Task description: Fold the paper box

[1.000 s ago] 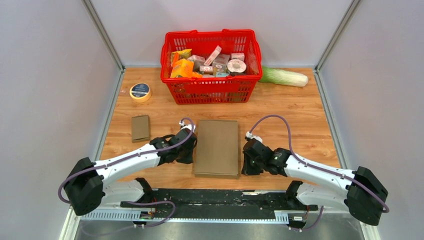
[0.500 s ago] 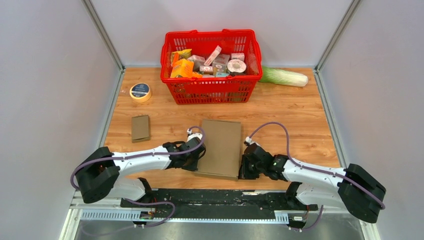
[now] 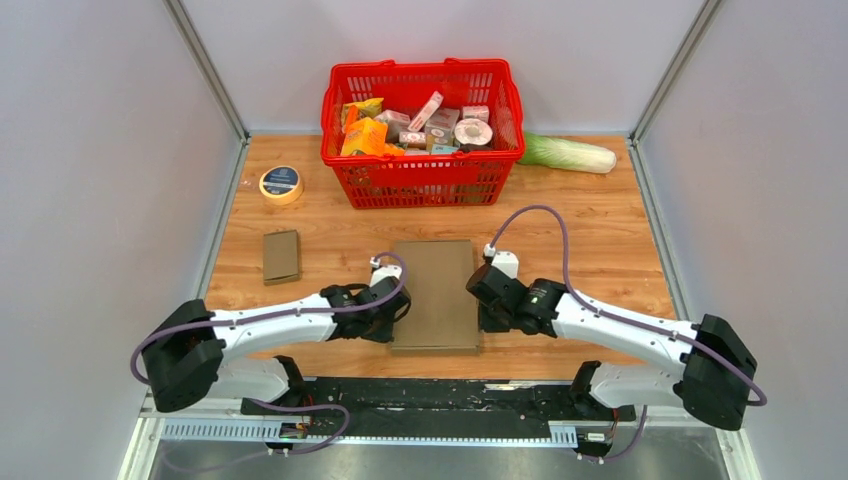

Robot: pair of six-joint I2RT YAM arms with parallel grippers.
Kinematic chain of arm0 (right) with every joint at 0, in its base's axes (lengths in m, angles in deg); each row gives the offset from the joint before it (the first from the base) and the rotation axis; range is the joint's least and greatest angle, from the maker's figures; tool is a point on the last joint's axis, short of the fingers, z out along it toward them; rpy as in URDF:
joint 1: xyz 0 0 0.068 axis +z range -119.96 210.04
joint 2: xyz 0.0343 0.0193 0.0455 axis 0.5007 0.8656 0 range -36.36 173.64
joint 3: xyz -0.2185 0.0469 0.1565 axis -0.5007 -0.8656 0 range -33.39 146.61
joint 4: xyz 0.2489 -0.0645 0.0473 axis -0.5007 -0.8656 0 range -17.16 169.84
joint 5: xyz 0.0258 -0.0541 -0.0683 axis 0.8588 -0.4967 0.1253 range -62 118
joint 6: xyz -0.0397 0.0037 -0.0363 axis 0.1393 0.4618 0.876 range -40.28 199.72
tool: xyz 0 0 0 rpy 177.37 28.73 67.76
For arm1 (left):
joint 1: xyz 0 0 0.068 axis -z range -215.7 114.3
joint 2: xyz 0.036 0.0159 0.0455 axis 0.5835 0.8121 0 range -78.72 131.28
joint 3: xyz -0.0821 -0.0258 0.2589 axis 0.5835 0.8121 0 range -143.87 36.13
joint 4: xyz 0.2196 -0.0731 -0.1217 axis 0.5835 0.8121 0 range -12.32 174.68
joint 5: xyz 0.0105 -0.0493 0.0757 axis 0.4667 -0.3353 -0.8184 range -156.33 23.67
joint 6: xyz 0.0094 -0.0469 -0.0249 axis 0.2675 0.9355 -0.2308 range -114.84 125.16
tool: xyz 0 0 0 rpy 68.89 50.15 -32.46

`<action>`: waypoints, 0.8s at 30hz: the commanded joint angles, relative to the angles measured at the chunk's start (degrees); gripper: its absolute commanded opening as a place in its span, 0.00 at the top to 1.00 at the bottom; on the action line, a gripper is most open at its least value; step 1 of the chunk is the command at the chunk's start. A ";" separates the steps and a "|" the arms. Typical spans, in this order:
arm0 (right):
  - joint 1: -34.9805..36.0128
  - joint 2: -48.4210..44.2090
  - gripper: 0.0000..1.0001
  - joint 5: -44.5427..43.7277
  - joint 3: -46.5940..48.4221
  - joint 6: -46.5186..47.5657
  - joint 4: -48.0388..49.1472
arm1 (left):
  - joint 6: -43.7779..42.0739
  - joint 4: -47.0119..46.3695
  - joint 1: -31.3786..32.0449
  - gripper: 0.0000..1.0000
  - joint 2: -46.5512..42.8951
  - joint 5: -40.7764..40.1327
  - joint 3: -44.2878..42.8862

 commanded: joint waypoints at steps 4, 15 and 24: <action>0.10 -6.93 0.98 -12.37 -1.37 1.61 -8.55 | -3.28 5.97 -7.10 0.73 -12.63 -0.75 -0.86; 0.01 -20.89 0.73 -9.80 0.38 5.91 -10.04 | -5.99 11.25 -7.19 0.53 -30.38 -2.24 -3.14; 0.01 -39.81 0.00 -20.26 21.87 19.71 -17.07 | -21.10 15.90 -7.19 0.28 -48.59 -9.54 -22.55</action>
